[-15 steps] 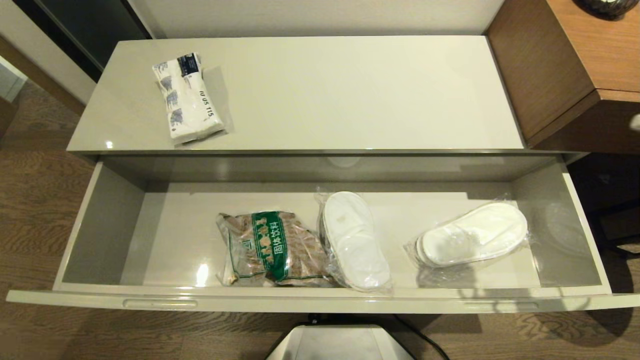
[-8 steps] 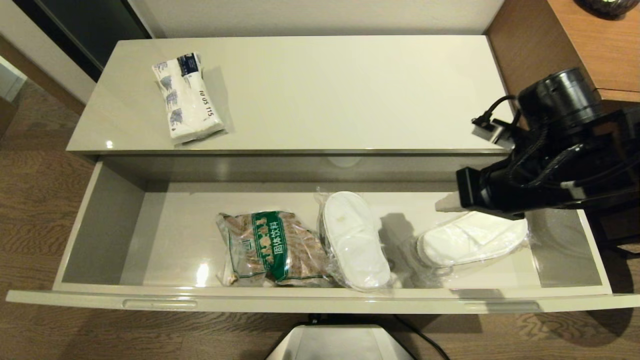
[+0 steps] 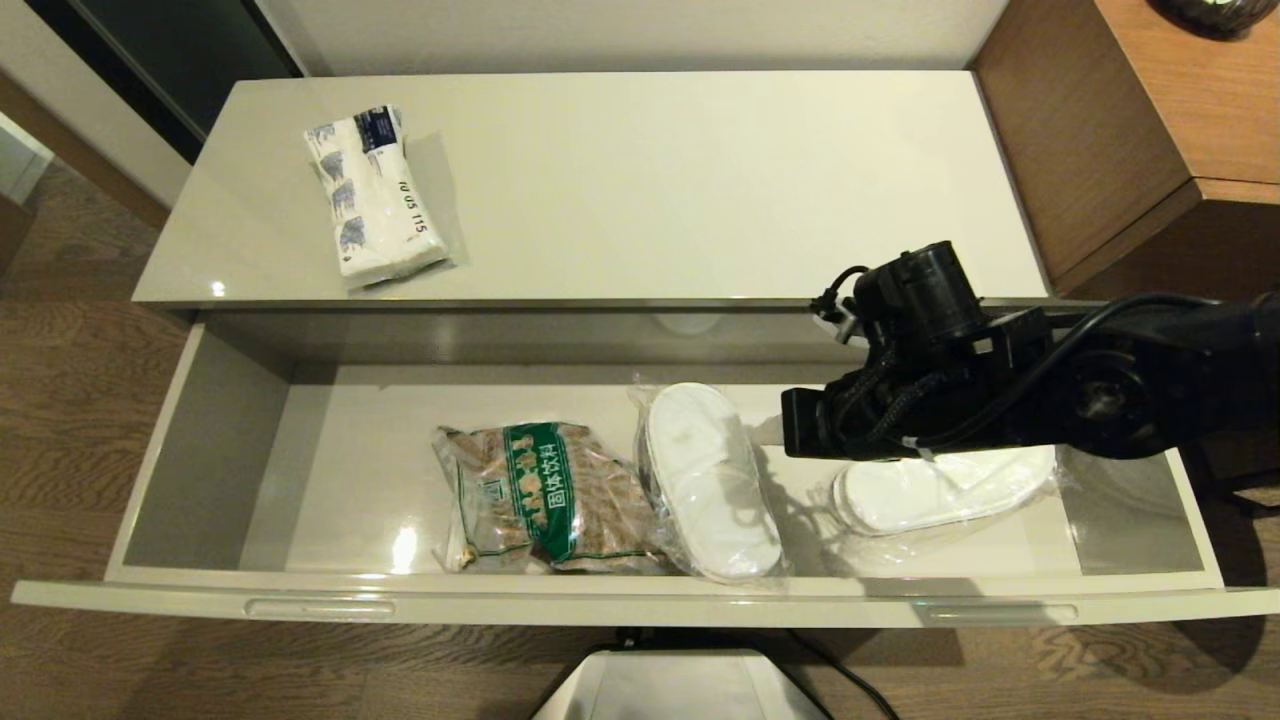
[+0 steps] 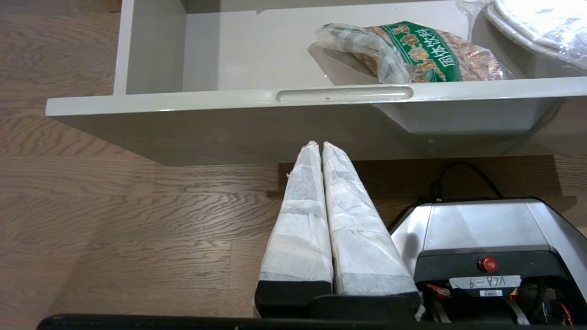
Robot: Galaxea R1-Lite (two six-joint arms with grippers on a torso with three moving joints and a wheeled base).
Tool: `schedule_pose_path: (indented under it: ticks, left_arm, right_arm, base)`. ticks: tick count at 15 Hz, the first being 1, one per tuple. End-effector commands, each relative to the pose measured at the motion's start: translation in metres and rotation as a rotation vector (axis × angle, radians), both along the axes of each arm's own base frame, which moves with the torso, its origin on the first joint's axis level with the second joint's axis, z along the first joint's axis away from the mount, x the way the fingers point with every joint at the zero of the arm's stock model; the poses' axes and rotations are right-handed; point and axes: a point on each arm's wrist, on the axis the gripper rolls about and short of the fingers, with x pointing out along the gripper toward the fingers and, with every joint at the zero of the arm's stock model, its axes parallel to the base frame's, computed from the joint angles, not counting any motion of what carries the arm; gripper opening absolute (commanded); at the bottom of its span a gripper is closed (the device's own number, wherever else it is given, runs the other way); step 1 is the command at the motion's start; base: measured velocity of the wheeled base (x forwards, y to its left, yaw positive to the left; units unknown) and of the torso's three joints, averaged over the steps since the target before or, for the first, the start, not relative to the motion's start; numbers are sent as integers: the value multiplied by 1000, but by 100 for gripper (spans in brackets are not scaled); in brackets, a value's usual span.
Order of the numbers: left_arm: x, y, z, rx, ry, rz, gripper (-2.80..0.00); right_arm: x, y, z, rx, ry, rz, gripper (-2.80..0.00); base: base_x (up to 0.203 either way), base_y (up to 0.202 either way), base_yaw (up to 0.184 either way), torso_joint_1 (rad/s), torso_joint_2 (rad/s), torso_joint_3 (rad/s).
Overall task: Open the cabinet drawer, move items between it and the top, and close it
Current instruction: Take out the disposable slippers from the drawer
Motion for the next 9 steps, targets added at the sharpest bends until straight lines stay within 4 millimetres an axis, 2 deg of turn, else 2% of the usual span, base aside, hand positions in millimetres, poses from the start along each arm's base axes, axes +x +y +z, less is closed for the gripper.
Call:
schedule_pose_path:
  ticks: [1, 4, 9]
  left_arm:
    - [0, 0, 0, 0, 3, 0, -280]
    - [0, 0, 0, 0, 2, 0, -280]
    - [0, 0, 0, 0, 2, 0, -280]
  right_arm:
    - [8, 21, -17, 47, -124, -1, 0]
    - [17, 48, -53, 1, -201, -77, 0]
    - [13, 77, -79, -30, -218, -71, 0]
  base:
    - [0, 0, 0, 0, 0, 0]
    - [0, 0, 0, 0, 0, 0]
    - [0, 0, 0, 0, 0, 0]
